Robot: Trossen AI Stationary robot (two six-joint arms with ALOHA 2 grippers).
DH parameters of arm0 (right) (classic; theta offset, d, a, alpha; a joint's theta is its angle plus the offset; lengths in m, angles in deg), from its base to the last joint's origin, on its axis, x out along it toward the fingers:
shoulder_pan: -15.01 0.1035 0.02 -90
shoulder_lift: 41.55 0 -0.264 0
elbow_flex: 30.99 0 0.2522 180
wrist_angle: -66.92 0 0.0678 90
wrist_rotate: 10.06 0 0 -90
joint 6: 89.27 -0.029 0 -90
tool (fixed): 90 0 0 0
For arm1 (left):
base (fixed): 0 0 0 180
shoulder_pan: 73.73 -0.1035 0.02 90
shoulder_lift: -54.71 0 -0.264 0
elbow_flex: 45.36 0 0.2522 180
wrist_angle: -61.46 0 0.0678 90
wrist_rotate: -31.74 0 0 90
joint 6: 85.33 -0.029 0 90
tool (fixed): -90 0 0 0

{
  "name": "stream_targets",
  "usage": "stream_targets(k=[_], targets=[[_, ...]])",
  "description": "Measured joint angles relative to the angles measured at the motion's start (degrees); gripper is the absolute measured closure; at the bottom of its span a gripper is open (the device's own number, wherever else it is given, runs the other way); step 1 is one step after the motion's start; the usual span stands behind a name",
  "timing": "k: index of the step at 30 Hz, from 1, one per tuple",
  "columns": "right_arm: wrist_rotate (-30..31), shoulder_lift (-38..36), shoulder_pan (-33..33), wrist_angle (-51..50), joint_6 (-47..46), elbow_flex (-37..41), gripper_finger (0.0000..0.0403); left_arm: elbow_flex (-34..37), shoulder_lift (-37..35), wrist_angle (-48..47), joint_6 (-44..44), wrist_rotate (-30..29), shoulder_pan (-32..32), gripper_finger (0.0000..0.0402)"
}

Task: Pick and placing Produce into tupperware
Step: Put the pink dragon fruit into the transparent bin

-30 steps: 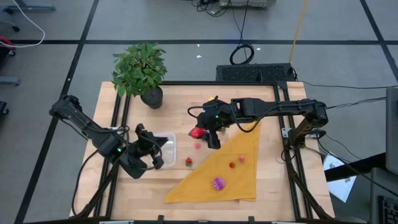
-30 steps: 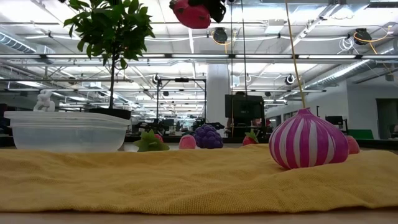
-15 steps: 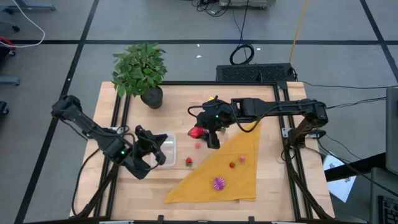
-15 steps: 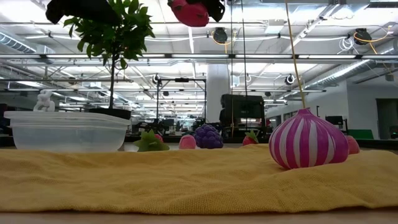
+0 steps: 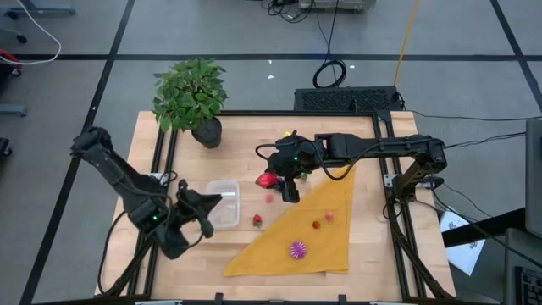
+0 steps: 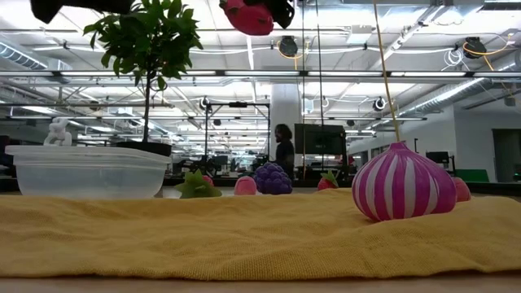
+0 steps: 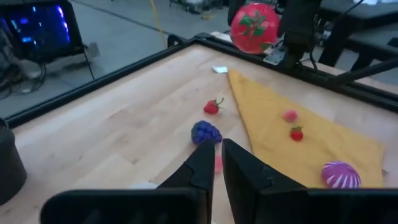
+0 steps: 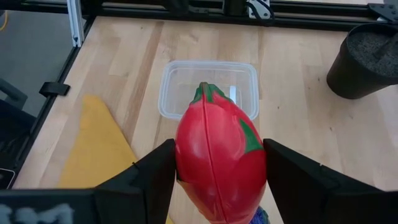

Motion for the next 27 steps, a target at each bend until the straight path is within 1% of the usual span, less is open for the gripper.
stream_targets(k=[3,5,8,17,21,27], targets=[[0.0,0.0,0.0,0.2,-0.2,0.0,0.019,2.6,0.0,0.9,2.9,-2.7,1.8,0.0366],[0.0,0.0,0.0,0.9,-0.3,0.0,0.019,4.4,0.0,2.1,4.7,-3.0,2.5,0.0366],[0.0,0.0,0.0,2.0,-0.3,0.0,0.019,6.4,0.0,4.1,5.1,-3.1,3.2,0.0366],[-0.1,0.0,0.0,3.1,-0.6,0.0,0.019,7.3,0.0,10.7,-3.9,-3.3,3.9,0.0366],[-0.2,0.0,0.4,4.0,-0.5,0.0,0.019,7.3,0.0,12.5,-6.1,-3.4,3.8,0.0366],[-0.2,0.0,1.8,4.4,-0.2,0.0,0.019,7.3,0.0,13.1,-6.9,-8.0,3.5,0.0366]])
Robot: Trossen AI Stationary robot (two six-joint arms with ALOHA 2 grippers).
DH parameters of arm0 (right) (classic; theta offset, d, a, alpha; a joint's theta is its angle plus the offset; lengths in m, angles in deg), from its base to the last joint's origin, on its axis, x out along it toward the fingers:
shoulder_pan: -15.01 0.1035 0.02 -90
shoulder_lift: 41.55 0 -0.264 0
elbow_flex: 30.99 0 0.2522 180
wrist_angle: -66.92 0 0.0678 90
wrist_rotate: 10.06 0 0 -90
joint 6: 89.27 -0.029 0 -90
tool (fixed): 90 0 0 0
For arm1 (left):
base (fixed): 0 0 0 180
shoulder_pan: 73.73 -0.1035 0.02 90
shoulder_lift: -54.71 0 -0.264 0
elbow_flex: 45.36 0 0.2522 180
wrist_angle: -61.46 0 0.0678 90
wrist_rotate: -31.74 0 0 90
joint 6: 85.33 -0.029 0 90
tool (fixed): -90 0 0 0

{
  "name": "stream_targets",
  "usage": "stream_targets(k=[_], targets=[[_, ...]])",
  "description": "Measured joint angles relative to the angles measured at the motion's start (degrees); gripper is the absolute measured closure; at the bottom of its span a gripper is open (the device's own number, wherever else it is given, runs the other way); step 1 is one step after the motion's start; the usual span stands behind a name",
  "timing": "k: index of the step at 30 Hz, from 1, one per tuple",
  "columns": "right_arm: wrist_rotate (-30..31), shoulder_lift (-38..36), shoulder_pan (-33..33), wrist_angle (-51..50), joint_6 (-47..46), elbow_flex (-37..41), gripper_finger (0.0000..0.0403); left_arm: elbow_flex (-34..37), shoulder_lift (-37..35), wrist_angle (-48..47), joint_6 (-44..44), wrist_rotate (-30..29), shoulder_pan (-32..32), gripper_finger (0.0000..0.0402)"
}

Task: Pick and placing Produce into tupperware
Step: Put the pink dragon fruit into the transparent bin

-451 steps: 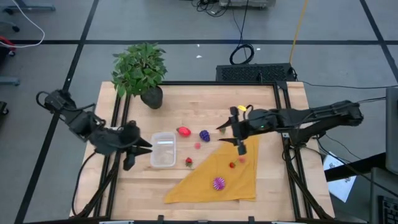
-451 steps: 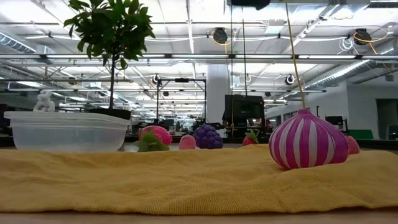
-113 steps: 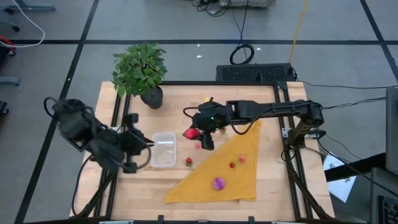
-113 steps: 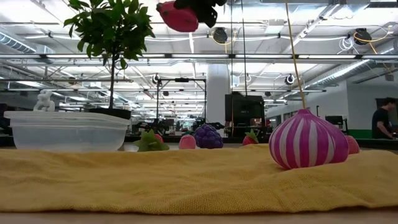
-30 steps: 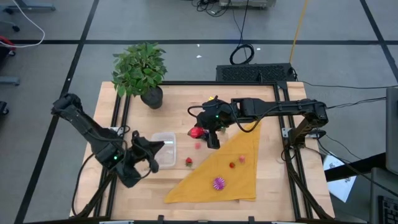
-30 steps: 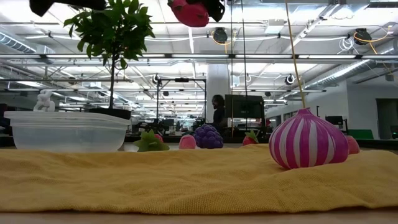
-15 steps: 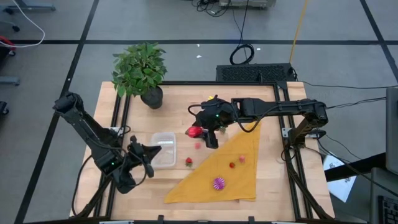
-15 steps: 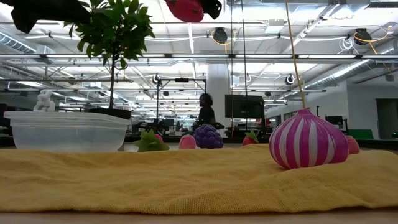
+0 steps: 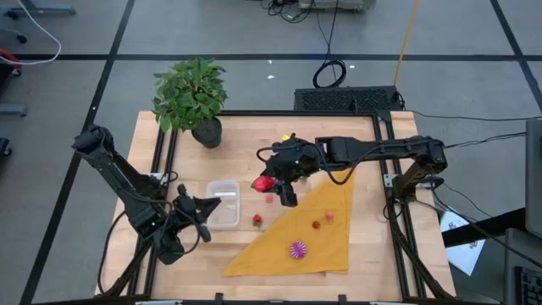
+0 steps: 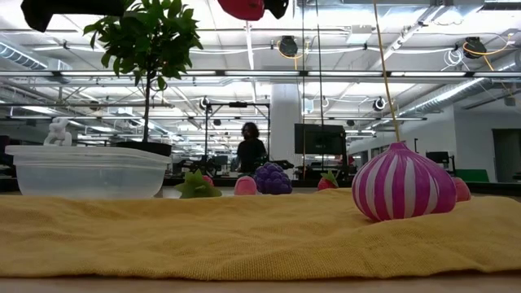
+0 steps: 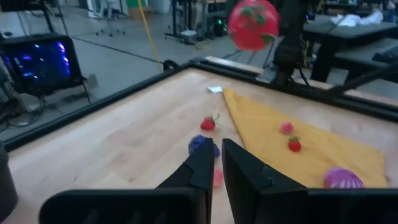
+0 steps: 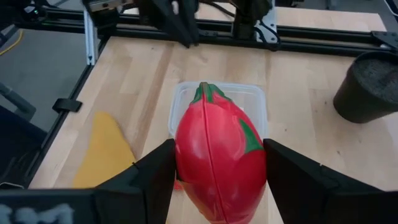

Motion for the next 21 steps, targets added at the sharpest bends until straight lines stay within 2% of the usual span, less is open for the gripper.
stream_targets(k=[5,11,15,21], targets=[[0.0,0.0,0.7,0.3,0.2,0.0,0.019,1.3,0.0,2.5,1.3,-1.7,0.0,0.0366],[0.0,0.0,0.8,0.3,0.3,0.0,0.019,6.7,0.0,16.2,-2.6,-1.6,0.0,0.0366],[0.0,0.0,0.8,0.3,0.1,0.0,0.019,9.2,0.0,24.4,-8.9,-1.2,-0.5,0.0366],[0.0,0.0,0.8,0.6,0.1,0.0,0.019,13.7,0.0,36.9,-16.8,6.5,-5.1,0.0366]])
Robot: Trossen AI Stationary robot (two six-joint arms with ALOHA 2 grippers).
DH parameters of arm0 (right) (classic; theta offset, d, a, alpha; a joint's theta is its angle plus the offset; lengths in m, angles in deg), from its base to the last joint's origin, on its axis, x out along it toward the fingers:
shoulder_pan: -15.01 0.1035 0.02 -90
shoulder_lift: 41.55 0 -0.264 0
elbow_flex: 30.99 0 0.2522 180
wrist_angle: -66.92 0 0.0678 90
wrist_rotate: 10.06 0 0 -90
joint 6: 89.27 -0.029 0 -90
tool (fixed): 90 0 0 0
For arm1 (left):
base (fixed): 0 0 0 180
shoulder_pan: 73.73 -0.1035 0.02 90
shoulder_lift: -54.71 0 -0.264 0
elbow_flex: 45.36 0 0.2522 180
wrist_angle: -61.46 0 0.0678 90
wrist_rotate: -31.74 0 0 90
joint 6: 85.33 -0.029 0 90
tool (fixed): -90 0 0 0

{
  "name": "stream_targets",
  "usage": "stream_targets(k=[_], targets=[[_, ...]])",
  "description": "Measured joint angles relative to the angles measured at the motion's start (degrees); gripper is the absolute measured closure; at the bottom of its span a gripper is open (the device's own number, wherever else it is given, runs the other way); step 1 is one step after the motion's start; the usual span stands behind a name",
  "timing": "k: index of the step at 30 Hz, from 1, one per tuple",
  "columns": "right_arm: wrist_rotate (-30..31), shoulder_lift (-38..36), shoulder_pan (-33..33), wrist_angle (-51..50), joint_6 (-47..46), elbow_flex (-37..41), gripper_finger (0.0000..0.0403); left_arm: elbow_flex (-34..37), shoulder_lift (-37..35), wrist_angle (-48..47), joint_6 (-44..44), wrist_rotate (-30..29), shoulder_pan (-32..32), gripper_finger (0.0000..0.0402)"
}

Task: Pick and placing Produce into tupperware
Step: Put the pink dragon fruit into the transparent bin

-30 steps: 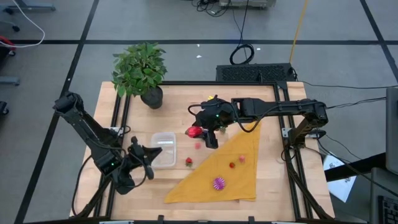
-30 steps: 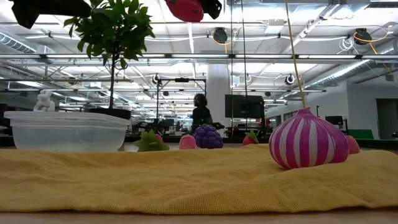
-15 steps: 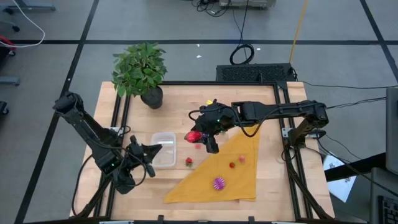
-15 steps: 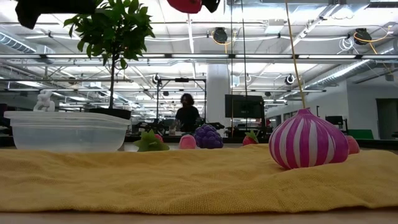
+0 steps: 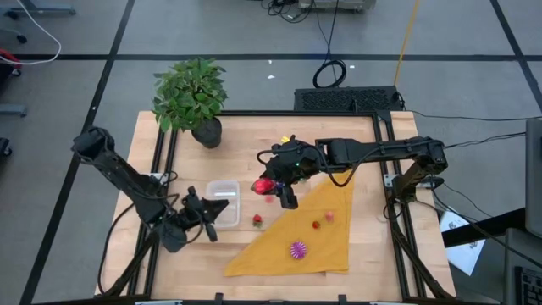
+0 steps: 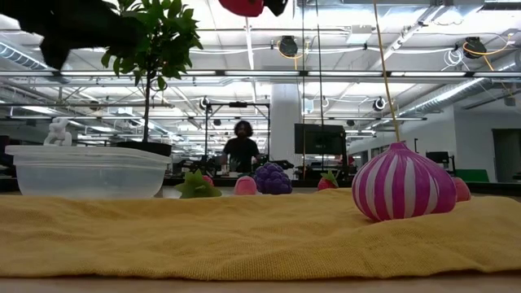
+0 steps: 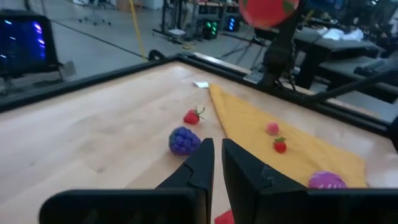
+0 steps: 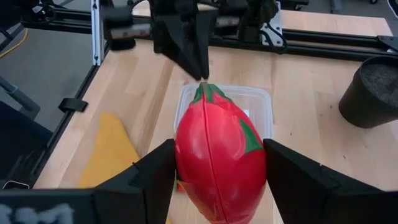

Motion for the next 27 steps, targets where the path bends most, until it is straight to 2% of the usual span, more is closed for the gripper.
stream_targets(k=[7,10,12,17,22,27], targets=[[0.0,0.0,0.0,-0.1,-0.2,0.0,0.019,8.1,0.0,30.4,-20.8,14.9,-6.0,0.0366],[0.0,0.0,0.0,-0.1,-0.2,0.0,0.019,11.5,0.0,40.2,-25.9,18.6,-7.5,0.0366],[0.0,0.0,0.0,-0.1,-0.2,0.0,0.019,13.1,0.0,43.6,-26.9,19.0,-8.2,0.0366],[0.0,0.0,0.0,0.1,-0.1,0.0,0.019,13.8,0.0,45.3,-27.3,20.0,-9.4,0.0366],[0.0,0.0,0.1,0.7,0.0,0.0,0.019,13.8,0.1,49.5,-31.9,24.1,-9.9,0.0366],[0.0,0.0,0.7,0.9,0.2,0.0,0.019,13.8,5.9,58.5,-35.6,24.6,-10.0,0.0366]])
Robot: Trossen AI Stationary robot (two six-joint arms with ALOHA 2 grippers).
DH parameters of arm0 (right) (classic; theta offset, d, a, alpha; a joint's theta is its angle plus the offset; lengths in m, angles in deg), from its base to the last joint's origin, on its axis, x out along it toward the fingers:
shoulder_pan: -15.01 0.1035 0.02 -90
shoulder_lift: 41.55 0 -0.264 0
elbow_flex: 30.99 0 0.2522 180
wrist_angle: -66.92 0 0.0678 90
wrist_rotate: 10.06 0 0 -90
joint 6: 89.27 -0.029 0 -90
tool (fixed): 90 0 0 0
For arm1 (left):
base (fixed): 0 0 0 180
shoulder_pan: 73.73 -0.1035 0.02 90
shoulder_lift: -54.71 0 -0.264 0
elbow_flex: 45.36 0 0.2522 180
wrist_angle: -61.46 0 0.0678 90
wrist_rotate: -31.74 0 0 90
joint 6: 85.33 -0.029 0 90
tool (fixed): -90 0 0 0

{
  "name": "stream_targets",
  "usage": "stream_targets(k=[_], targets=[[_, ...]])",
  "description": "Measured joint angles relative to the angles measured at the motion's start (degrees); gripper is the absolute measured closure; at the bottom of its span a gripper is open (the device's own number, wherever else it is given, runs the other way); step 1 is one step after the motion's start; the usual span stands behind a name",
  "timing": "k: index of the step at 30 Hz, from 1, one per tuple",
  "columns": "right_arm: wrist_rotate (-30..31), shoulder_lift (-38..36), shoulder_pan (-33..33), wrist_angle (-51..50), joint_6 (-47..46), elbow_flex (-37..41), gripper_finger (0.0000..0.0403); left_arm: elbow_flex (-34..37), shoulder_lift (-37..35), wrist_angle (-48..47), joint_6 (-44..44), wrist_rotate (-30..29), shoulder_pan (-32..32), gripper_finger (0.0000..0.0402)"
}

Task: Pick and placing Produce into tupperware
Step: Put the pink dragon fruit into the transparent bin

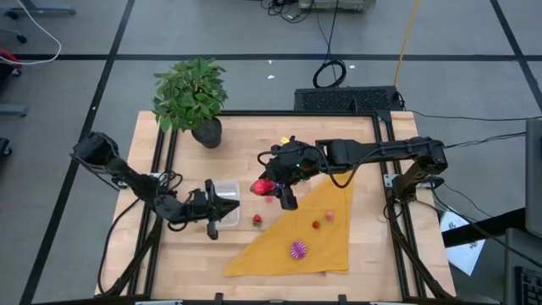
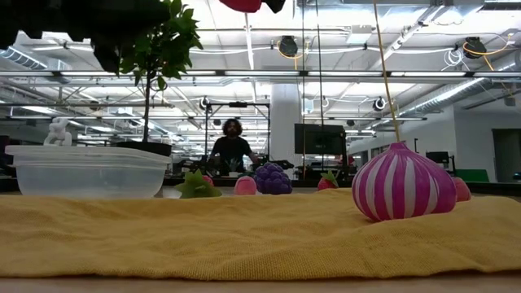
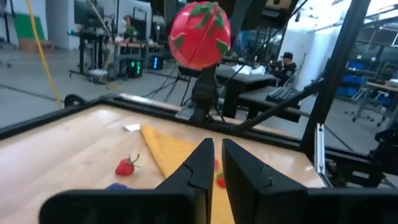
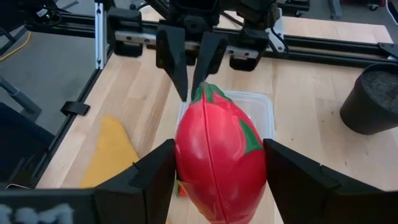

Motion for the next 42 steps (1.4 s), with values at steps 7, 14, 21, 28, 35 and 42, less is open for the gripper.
stream_targets(k=[7,14,21,28,35,42], targets=[[0.0,0.0,1.1,0.0,0.2,0.0,0.019,-0.1,13.2,21.0,-5.5,6.0,-2.1,0.0366],[-0.1,0.0,1.6,1.3,-0.1,1.0,0.019,-1.2,17.3,23.9,-5.1,9.2,-4.0,0.0366],[-0.1,0.0,1.6,4.8,-0.4,4.7,0.019,-1.3,17.3,23.9,-5.0,15.2,-5.2,0.0366],[-0.2,0.0,1.6,5.5,-0.4,5.5,0.019,-1.3,17.3,23.9,-7.0,15.5,-5.9,0.0366],[-2.3,0.0,1.6,6.6,-0.5,5.5,0.019,-1.3,17.3,23.9,-8.1,15.6,-5.9,0.0325],[-3.0,0.0,1.6,7.4,-0.5,5.5,0.019,-1.3,17.3,23.9,-7.1,15.6,-7.7,0.0229]])
